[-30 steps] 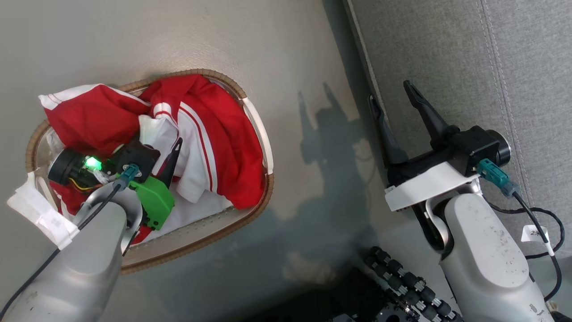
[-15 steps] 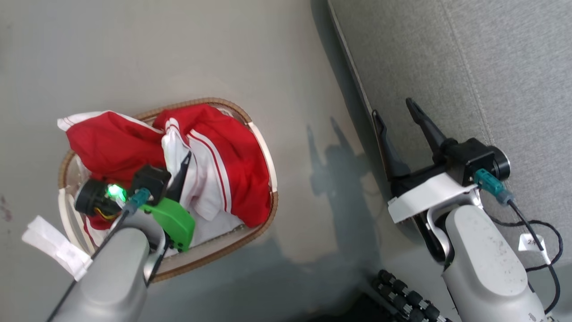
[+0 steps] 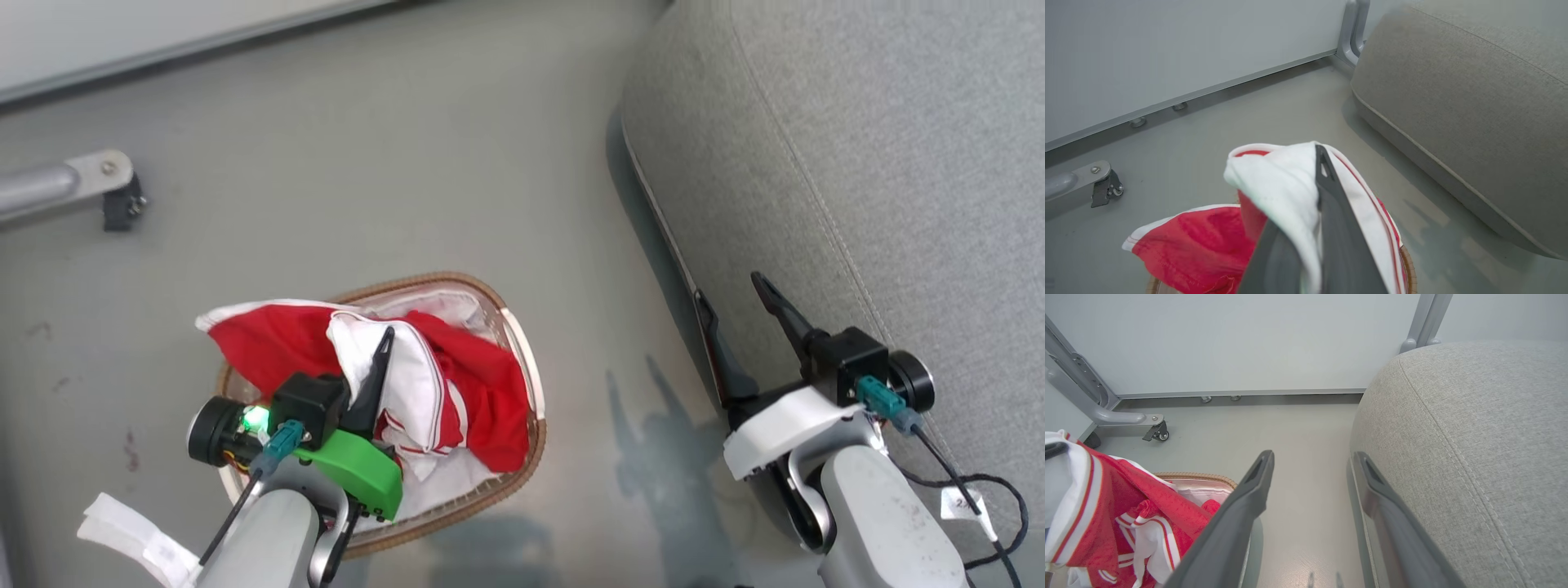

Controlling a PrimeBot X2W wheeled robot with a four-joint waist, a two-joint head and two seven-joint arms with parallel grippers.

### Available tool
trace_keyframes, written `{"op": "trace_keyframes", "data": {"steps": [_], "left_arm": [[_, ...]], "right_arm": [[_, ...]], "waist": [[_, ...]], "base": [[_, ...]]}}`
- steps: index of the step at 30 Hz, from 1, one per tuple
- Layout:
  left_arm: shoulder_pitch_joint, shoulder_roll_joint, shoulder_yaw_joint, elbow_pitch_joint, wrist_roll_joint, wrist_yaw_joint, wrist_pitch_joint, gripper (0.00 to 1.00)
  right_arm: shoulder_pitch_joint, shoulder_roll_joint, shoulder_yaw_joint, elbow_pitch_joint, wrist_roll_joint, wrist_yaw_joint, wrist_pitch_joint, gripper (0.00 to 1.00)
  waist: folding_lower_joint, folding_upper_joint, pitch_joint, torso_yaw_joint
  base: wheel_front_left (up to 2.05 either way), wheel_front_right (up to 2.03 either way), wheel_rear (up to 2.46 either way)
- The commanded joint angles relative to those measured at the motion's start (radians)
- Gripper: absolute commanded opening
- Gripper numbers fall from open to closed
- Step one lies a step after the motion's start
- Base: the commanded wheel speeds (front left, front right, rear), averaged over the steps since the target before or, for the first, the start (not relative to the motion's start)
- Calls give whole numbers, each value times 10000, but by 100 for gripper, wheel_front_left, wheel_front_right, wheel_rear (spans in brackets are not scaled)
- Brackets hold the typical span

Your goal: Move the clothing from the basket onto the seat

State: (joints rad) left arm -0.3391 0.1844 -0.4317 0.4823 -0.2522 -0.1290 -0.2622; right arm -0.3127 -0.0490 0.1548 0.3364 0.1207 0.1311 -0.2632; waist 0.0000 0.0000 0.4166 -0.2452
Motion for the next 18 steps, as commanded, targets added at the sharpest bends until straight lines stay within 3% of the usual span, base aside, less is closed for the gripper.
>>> {"op": "trace_keyframes", "data": {"steps": [1, 18], "left_arm": [[247, -77, 114, -230, 93, -25, -42, 0], [347, -748, 724, -3678, 357, -25, -42, 0]], "right_arm": [[249, -41, -52, 68, -125, -6, -24, 100], [1420, -38, 43, 439, -230, -7, -24, 100]], "waist": [[0, 0, -1172, 593], [0, 0, -3099, 924]], "base": [[0, 0, 0], [0, 0, 0]]}}
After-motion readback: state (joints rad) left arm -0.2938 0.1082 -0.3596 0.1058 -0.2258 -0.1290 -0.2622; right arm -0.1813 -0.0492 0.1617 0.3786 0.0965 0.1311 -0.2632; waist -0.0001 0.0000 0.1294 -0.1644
